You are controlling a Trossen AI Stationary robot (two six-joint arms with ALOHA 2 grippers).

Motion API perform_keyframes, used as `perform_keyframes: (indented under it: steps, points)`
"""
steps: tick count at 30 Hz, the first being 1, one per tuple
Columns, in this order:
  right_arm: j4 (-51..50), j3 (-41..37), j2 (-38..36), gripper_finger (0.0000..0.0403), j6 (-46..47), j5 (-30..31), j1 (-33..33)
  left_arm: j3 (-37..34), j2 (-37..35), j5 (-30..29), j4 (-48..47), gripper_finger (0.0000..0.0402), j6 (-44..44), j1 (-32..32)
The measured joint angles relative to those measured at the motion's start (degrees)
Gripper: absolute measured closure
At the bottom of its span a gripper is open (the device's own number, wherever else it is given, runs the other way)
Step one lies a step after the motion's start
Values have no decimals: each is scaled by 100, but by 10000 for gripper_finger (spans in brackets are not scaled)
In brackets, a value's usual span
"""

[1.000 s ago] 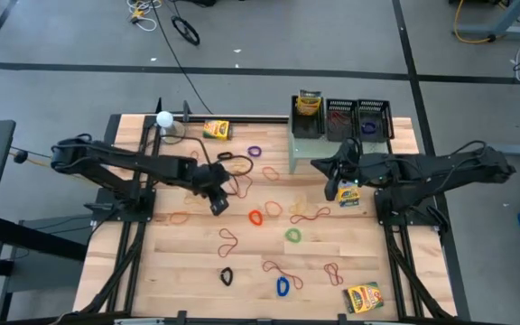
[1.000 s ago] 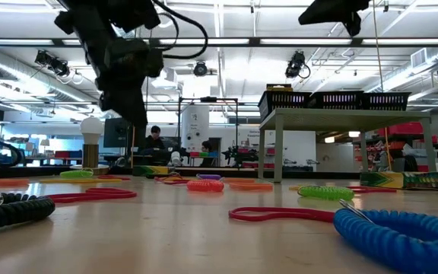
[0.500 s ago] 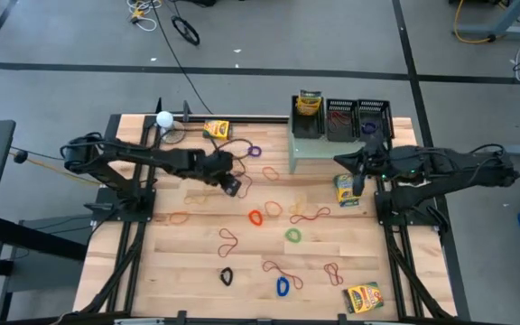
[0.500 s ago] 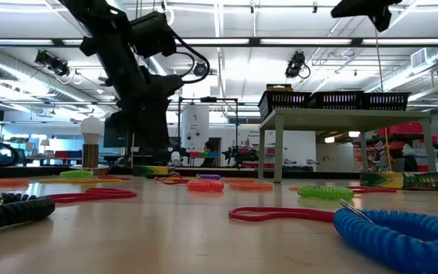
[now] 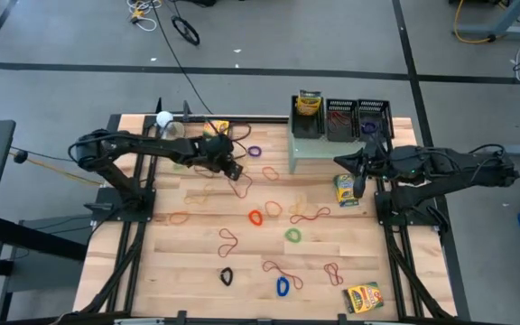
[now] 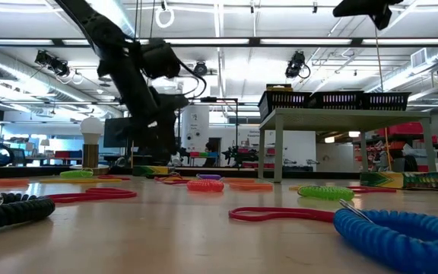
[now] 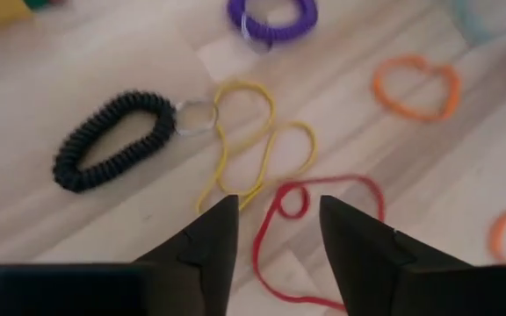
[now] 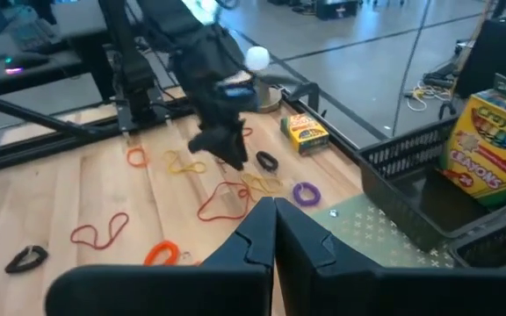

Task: Pick & Place Office Desk Supplies
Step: Put the red rubber band into the middle black basket on the shelf

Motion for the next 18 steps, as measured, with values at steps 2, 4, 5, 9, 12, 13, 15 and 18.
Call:
perform_keyframes:
  steps: [2, 4, 5, 9, 12, 13, 15, 18]
  points:
    - [-2, 0, 7, 396, -5, -11, 0, -4, 211, 52, 60, 216, 153, -15]
    - [-4, 0, 8, 396, -5, -41, 0, -4, 401, -22, 95, 210, 289, -40]
    - [2, 0, 4, 396, -5, -45, 0, -4, 488, -92, 91, 210, 357, -41]
    - [7, 0, 8, 396, -7, -46, 0, -4, 663, -137, 113, 230, 541, -40]
    - [78, 0, 6, 396, -5, -23, 0, -4, 671, -173, 104, 270, 701, -42]
    - [114, 0, 8, 396, -5, -23, 0, -4, 671, -198, 92, 287, 752, -42]
    - [214, 0, 6, 396, -5, -21, 0, -4, 630, -184, 25, 324, 853, -42]
    - [277, 0, 8, 396, -1, 38, 0, -7, 471, -157, -47, 381, 1051, -58]
